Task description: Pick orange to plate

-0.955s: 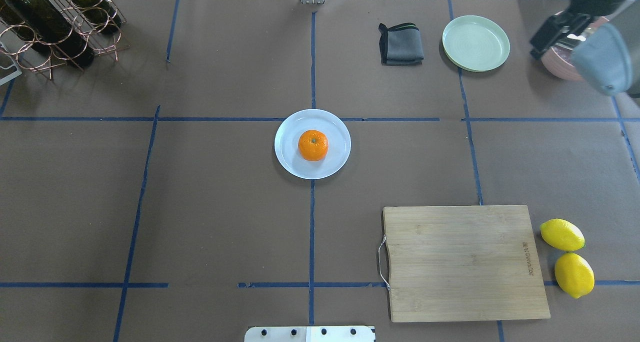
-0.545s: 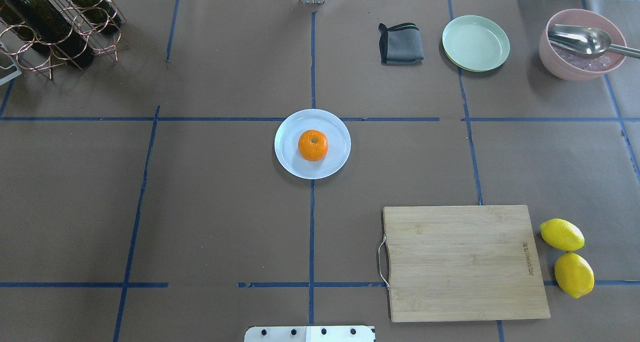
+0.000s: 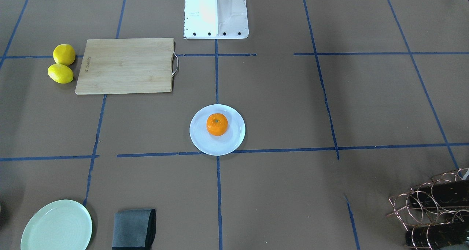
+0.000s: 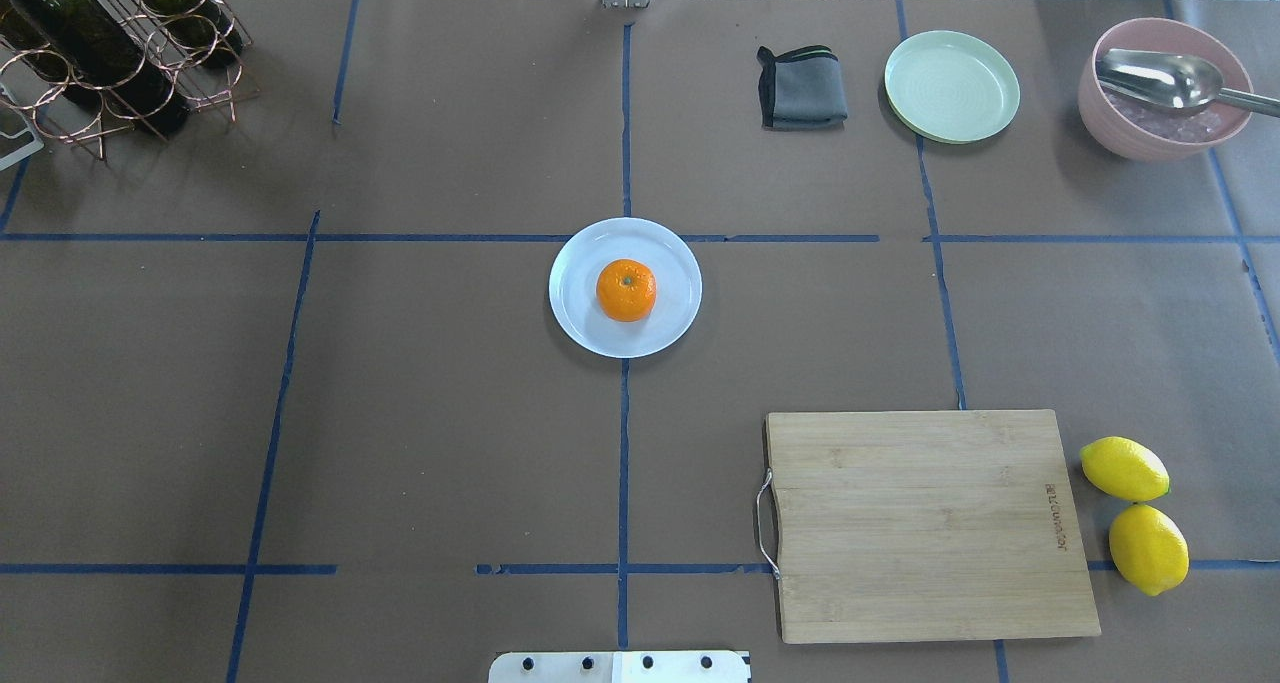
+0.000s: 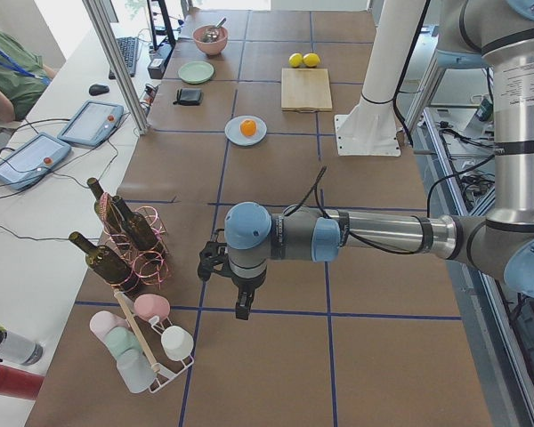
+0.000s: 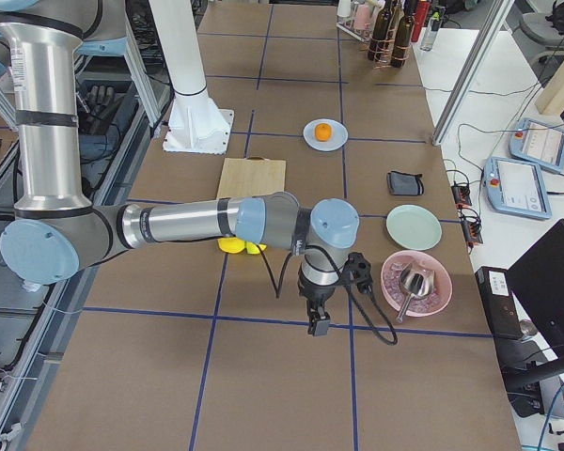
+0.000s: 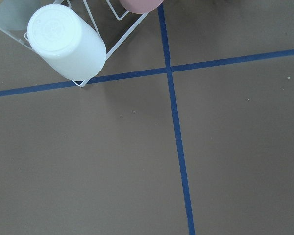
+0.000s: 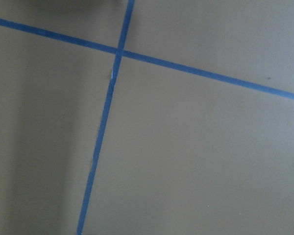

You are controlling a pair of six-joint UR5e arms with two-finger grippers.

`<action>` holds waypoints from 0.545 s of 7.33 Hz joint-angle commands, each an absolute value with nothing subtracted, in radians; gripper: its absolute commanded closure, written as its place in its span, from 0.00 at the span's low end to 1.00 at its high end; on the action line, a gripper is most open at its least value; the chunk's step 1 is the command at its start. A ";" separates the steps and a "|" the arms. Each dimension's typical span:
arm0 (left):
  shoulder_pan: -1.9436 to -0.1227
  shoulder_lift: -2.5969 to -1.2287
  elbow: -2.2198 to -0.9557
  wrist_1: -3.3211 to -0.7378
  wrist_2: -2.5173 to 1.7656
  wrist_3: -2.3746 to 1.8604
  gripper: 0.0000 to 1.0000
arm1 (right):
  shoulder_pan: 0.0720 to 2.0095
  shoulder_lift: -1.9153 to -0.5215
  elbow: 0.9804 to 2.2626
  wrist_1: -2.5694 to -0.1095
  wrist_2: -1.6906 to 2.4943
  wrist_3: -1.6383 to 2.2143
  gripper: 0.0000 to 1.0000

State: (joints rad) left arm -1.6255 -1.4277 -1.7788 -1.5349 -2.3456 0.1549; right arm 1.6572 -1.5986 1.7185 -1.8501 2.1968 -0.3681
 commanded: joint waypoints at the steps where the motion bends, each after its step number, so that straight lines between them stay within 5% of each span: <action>1: -1.624 -1.428 -1.776 -1.535 -2.345 0.156 0.00 | 1.667 -1.629 1.683 -1.830 2.248 -0.365 0.00; 4: -1.624 -1.427 -1.766 -1.532 -2.344 0.155 0.00 | 1.666 -1.647 1.645 -1.746 2.255 -0.370 0.00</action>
State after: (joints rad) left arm -1.6235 -1.4279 -1.7696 -1.5345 -2.3451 0.1561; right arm 1.6664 -1.6409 1.6644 -1.7981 2.2504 -0.3678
